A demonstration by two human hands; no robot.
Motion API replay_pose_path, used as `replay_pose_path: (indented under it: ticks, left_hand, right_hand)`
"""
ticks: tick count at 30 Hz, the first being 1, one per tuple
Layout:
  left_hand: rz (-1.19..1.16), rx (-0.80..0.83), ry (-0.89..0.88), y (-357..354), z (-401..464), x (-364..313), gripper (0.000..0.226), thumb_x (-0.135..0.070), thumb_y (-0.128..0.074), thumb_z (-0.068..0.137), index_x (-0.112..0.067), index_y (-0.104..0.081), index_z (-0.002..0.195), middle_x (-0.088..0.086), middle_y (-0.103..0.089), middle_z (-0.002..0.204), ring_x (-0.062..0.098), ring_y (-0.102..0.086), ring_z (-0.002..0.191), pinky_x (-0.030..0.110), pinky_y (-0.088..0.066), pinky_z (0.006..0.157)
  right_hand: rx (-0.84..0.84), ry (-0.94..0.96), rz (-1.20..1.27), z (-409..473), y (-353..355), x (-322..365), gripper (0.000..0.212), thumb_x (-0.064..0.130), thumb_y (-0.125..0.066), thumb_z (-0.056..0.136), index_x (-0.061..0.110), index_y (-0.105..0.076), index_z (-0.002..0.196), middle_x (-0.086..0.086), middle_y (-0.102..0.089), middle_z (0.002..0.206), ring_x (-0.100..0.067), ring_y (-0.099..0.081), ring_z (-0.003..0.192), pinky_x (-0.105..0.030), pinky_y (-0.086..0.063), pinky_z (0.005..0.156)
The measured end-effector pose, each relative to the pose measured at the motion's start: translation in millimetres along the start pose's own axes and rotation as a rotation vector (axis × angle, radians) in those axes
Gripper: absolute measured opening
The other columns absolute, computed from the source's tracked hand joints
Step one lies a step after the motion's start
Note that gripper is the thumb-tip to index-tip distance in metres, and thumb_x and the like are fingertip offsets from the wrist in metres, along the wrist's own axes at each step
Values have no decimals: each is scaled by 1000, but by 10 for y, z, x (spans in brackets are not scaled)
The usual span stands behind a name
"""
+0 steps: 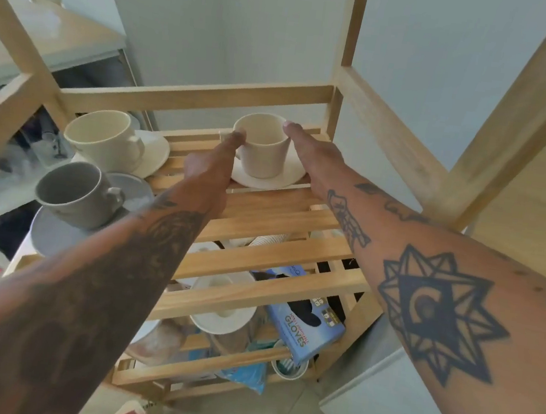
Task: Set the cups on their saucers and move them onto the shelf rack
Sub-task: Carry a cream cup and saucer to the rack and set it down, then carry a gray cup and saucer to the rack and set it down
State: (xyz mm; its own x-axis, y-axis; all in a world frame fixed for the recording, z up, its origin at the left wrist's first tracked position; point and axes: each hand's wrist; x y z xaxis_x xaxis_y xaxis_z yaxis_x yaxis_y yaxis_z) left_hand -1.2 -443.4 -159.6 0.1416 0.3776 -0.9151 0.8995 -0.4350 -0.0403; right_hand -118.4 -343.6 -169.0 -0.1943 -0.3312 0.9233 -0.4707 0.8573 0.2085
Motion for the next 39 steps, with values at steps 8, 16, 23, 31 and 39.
replay_pose_path:
  ticks: [8,16,23,31,39]
  left_hand:
    - [104,-69,-104,102,-230,-36,44,-53,-73,89,-12,-56,85,-1,-58,81,16,-57,73,35,-57,82]
    - [94,47,-159,303,-1262,0,28,-45,-61,97,-18,-63,90,6,-60,93,21,-58,82,33,-55,74]
    - [145,145,-105,216,-2569,-60,41,-40,-61,97,-7,-65,122,11,-66,111,25,-64,89,33,-56,71]
    - [201,452,-70,-1149,-4136,-53,34,-39,-57,98,-10,-65,115,8,-65,107,25,-65,89,33,-55,70]
    - [312,780,-31,-2681,-5243,415,45,-44,-57,98,-8,-62,124,11,-63,116,26,-63,94,38,-58,81]
  right_hand:
    - [-11,113,-170,-300,90,1,82,73,-52,89,12,-59,144,-10,-64,140,-32,-59,129,-47,-50,109]
    - [78,73,-108,-1372,597,-162,66,62,-54,95,18,-58,145,-7,-61,145,-28,-57,130,-45,-50,106]
    - [95,74,-34,-2663,1522,-93,65,62,-58,90,21,-61,141,-2,-64,143,-22,-62,128,-42,-53,105]
    - [-164,73,44,-3696,3388,-15,61,61,-63,91,21,-65,137,0,-66,138,-20,-63,124,-45,-54,108]
    - [-518,-89,110,-4068,5279,-356,41,56,-61,95,21,-64,116,-8,-68,129,-26,-66,120,-48,-57,104]
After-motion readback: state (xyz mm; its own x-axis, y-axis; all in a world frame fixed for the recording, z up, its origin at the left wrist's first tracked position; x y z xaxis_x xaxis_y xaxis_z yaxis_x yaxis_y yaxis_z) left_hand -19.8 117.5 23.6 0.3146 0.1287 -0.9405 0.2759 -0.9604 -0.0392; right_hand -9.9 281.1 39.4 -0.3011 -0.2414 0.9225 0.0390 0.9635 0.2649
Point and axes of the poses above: each hand's wrist, its own z-axis towards the middle knuckle, its own y-axis out of the back of the hand, x = y × z
